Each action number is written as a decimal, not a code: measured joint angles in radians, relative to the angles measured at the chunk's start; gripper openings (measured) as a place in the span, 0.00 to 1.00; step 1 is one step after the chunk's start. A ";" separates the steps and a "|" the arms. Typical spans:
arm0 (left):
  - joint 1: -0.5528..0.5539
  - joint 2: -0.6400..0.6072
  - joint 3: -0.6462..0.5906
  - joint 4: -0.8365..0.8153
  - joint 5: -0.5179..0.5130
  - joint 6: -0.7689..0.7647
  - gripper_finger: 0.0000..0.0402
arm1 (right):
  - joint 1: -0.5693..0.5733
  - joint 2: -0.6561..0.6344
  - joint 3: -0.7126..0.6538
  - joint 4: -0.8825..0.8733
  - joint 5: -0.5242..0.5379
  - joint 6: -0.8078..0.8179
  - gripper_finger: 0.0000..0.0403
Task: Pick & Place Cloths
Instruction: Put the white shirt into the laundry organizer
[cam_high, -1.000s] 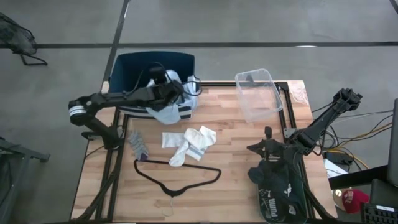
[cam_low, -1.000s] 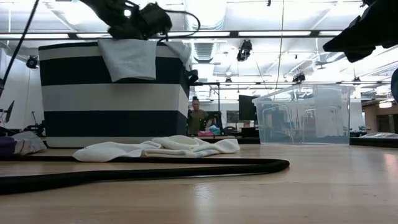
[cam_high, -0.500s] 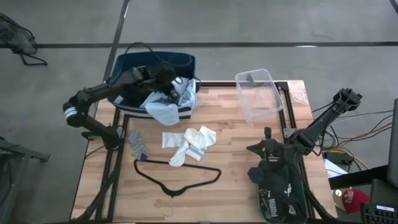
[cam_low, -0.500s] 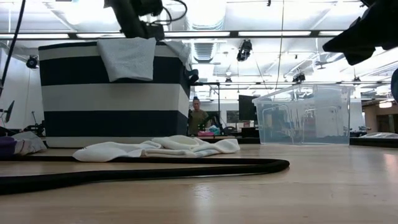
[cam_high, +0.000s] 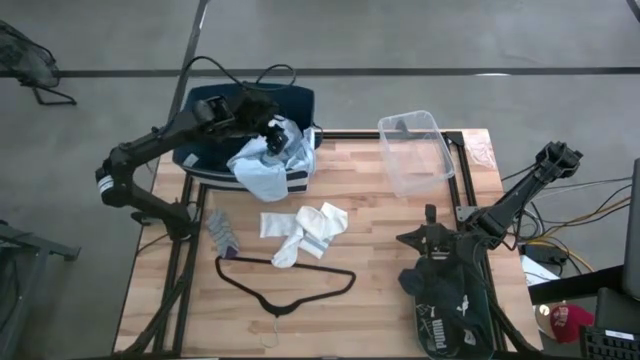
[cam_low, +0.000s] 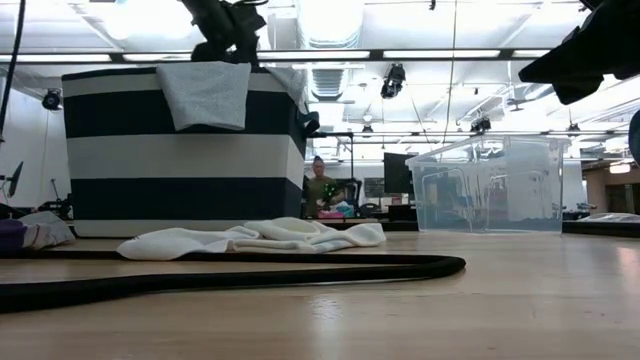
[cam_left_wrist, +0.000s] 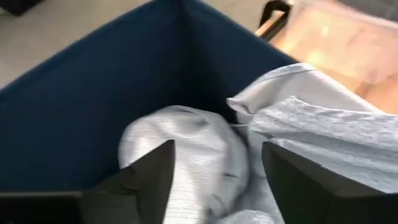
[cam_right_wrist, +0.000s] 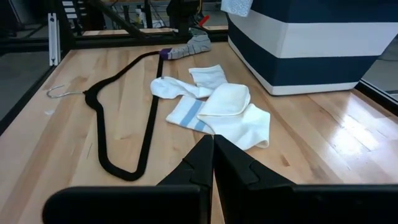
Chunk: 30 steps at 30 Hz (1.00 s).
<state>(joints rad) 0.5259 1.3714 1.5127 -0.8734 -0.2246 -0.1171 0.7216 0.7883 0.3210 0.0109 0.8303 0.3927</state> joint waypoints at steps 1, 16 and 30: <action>0.000 -0.004 0.000 0.000 0.021 0.000 0.63 | 0.000 0.000 0.000 0.000 0.000 0.000 0.02; -0.333 -0.039 -0.013 -0.168 -0.083 0.082 0.69 | 0.000 0.000 0.000 0.000 0.000 0.000 0.02; -0.593 -0.024 -0.115 -0.313 -0.592 -0.076 0.52 | 0.000 0.000 0.000 0.004 0.001 0.000 0.02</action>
<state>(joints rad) -0.0669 1.3476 1.3975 -1.1864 -0.8166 -0.1935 0.7216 0.7883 0.3213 0.0148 0.8310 0.3927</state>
